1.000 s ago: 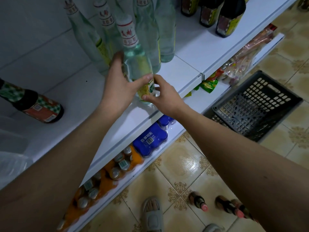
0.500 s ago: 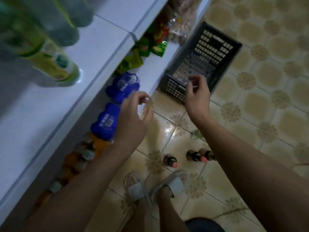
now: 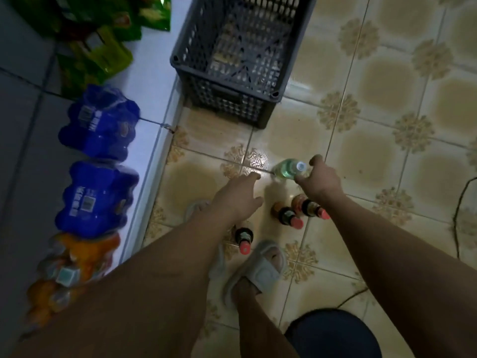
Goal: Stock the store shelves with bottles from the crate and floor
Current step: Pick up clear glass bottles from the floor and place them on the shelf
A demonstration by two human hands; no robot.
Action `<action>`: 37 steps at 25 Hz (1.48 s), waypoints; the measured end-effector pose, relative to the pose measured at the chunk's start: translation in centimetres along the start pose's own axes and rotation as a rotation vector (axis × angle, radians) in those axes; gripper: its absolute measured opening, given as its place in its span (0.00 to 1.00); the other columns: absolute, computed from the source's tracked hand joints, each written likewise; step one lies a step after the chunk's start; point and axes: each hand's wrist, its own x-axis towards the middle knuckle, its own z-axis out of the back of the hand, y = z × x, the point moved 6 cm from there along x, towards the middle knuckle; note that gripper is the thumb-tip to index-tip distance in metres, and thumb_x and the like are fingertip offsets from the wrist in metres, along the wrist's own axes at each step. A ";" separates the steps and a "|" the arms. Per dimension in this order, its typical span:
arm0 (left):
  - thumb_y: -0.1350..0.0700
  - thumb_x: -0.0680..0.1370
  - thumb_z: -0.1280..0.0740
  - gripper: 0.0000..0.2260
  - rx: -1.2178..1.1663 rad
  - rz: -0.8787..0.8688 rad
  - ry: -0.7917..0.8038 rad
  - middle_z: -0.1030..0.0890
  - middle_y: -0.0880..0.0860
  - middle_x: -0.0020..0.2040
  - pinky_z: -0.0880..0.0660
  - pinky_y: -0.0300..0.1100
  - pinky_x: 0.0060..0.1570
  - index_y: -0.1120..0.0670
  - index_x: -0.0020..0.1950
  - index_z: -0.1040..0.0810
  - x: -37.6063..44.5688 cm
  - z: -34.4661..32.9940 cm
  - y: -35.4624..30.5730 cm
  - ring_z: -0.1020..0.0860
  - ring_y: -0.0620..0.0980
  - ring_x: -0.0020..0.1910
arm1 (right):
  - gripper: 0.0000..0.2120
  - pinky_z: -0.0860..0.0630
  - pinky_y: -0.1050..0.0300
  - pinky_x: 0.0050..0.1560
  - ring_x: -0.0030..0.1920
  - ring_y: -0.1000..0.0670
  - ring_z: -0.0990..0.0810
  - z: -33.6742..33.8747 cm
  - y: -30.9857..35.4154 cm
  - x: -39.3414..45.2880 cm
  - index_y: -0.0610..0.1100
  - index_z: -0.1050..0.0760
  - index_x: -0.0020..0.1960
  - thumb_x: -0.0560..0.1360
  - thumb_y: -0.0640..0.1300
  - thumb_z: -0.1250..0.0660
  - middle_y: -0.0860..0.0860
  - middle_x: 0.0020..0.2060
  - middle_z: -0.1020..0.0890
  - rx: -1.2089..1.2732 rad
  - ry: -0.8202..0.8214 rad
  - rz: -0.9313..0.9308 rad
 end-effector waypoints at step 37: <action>0.49 0.67 0.21 0.22 -0.939 0.240 -0.982 0.17 0.38 0.36 0.24 0.36 0.24 0.40 0.55 0.27 -41.2 29.4 -24.5 0.19 0.37 0.31 | 0.45 0.18 0.44 0.48 0.53 0.43 0.20 36.4 26.0 -35.6 0.51 0.47 0.74 0.68 0.51 0.22 0.47 0.60 0.27 -0.512 0.705 1.129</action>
